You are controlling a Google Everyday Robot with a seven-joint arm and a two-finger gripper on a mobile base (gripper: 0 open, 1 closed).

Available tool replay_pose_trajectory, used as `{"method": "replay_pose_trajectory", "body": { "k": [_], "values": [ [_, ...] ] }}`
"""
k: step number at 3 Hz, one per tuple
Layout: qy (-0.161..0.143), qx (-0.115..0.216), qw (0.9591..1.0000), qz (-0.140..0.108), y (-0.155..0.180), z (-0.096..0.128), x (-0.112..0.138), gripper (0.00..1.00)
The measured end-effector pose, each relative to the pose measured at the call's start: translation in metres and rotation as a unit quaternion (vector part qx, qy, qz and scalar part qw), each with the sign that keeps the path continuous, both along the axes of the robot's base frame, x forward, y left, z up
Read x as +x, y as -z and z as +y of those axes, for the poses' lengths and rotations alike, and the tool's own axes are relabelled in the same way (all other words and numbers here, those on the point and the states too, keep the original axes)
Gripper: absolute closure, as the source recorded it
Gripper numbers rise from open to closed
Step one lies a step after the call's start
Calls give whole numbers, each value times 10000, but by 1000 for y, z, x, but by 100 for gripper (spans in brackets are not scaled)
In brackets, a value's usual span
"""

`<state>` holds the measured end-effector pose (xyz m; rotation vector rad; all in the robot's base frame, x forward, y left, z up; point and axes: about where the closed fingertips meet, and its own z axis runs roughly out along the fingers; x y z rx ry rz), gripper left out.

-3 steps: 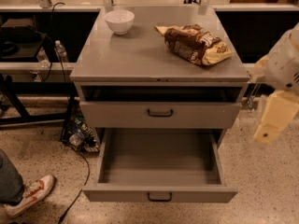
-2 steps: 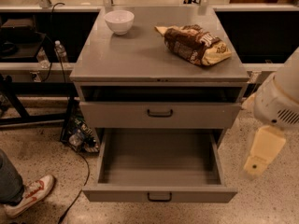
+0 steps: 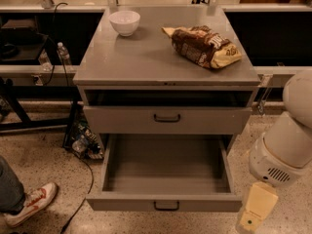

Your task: Close middle drawer

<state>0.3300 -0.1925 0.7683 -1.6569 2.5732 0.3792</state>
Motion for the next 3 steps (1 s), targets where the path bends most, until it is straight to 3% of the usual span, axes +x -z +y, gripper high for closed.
{"method": "replay_pose_trajectory", "body": {
  "k": [1,2,3],
  "values": [
    [25,26,10000,31,5,0,0,0],
    [278,304,9986,340,59,-4,2,0],
    [627,785,9923,729,127,-11,0,0]
  ]
}}
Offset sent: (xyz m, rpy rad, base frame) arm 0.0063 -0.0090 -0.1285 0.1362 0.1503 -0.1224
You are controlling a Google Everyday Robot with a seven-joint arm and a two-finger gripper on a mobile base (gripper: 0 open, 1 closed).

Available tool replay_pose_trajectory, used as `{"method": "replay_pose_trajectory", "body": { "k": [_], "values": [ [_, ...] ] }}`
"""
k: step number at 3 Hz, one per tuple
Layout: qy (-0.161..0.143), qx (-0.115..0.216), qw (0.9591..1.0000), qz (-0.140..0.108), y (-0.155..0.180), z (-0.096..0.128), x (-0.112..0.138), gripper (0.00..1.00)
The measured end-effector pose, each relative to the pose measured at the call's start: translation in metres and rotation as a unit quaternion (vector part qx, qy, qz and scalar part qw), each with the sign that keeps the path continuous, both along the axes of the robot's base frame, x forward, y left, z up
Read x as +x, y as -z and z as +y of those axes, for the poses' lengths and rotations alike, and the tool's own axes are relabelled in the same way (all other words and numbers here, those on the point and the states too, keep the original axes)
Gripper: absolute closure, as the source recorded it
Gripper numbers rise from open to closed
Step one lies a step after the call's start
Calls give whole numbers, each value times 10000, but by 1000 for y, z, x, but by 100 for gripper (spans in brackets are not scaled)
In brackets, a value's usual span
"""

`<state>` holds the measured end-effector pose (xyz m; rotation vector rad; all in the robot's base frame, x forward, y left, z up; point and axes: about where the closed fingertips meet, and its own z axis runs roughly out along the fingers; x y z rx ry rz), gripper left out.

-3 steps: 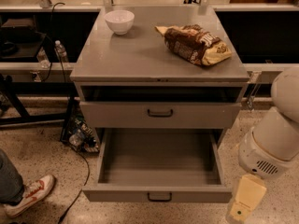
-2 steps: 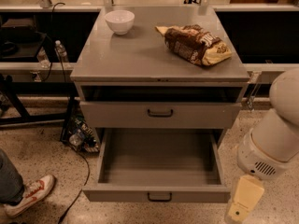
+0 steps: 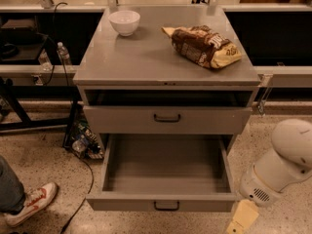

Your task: Close middle drawer

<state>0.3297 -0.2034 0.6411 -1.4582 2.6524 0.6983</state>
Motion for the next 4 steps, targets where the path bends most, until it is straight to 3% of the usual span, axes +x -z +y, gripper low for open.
{"method": "replay_pose_trajectory", "body": {
  "k": [1,2,3,4],
  "values": [
    [237,360,9985,338,56,-3,0,18],
    [482,488,9966,460,98,-7,4,39],
    [911,538,9940,292,141,-16,15,64],
    [1426,429,9889,-2,174,-24,33,87]
  ]
}}
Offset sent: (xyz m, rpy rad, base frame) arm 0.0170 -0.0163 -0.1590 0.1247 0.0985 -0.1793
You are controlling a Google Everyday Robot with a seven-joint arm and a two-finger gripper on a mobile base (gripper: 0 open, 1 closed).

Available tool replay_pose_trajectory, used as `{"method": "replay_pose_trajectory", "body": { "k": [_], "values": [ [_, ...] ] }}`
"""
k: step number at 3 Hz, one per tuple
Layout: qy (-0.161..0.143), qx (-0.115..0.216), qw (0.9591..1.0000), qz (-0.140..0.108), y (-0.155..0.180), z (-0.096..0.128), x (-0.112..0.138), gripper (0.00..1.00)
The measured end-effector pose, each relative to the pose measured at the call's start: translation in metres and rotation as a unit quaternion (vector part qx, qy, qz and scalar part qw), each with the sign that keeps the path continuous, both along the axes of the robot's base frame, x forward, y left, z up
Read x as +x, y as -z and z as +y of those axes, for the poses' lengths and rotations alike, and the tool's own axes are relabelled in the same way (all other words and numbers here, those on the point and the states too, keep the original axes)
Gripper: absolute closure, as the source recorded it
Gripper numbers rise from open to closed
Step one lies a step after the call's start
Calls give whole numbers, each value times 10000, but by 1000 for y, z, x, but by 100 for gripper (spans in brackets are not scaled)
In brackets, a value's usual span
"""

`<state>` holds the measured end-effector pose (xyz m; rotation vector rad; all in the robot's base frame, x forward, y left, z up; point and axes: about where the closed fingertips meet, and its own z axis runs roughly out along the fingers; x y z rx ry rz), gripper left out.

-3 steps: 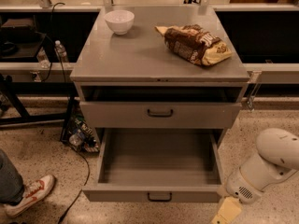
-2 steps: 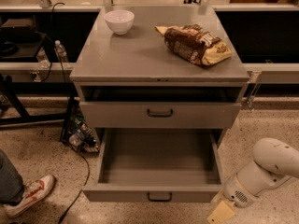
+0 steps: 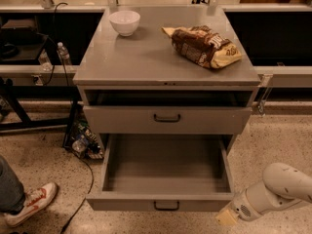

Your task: Close middle drawer

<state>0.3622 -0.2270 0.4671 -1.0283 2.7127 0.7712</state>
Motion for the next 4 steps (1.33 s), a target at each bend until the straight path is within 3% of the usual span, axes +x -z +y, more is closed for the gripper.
{"method": "replay_pose_trajectory", "body": {
  "k": [1,2,4],
  "values": [
    [228,-106,9991,-336,5,-4,21,100],
    [210,-101,9992,-328,5,-4,20,100],
    [675,-319,9958,-537,33,-23,26,100]
  ]
}}
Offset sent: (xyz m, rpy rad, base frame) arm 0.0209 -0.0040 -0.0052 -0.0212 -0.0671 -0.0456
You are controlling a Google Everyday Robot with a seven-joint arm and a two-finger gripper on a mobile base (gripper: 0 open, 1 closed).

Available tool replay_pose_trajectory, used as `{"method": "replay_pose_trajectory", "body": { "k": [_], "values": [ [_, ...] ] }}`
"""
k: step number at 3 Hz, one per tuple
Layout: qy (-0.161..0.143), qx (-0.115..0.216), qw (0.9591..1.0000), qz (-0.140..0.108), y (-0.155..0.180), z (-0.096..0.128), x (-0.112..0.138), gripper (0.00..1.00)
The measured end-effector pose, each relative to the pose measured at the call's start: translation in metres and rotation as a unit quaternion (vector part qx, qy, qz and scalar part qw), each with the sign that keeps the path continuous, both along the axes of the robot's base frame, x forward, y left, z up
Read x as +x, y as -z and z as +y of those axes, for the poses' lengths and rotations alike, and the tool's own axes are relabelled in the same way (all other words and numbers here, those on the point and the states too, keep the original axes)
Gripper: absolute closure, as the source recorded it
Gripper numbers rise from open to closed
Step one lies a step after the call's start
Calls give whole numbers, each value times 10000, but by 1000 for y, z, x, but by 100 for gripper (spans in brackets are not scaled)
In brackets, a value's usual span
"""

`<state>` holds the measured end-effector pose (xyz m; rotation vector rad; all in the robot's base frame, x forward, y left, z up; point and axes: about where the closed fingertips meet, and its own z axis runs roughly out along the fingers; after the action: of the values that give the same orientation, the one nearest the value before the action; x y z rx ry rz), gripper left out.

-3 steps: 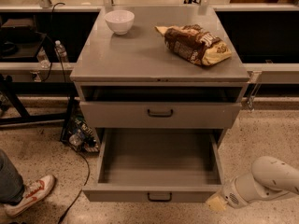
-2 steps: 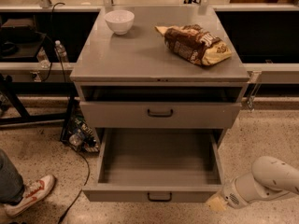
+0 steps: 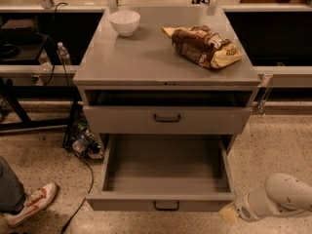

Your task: Close middle drawer

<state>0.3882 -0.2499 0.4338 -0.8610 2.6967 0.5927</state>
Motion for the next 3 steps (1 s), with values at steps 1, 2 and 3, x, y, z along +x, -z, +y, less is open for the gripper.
{"method": "replay_pose_trajectory", "body": {
  "k": [1,2,3],
  "values": [
    [254,-44,9996,-60,16,-11,2,100],
    [457,-78,9987,-219,29,-16,11,100],
    [780,-20,9943,-731,32,-21,35,100]
  ]
}}
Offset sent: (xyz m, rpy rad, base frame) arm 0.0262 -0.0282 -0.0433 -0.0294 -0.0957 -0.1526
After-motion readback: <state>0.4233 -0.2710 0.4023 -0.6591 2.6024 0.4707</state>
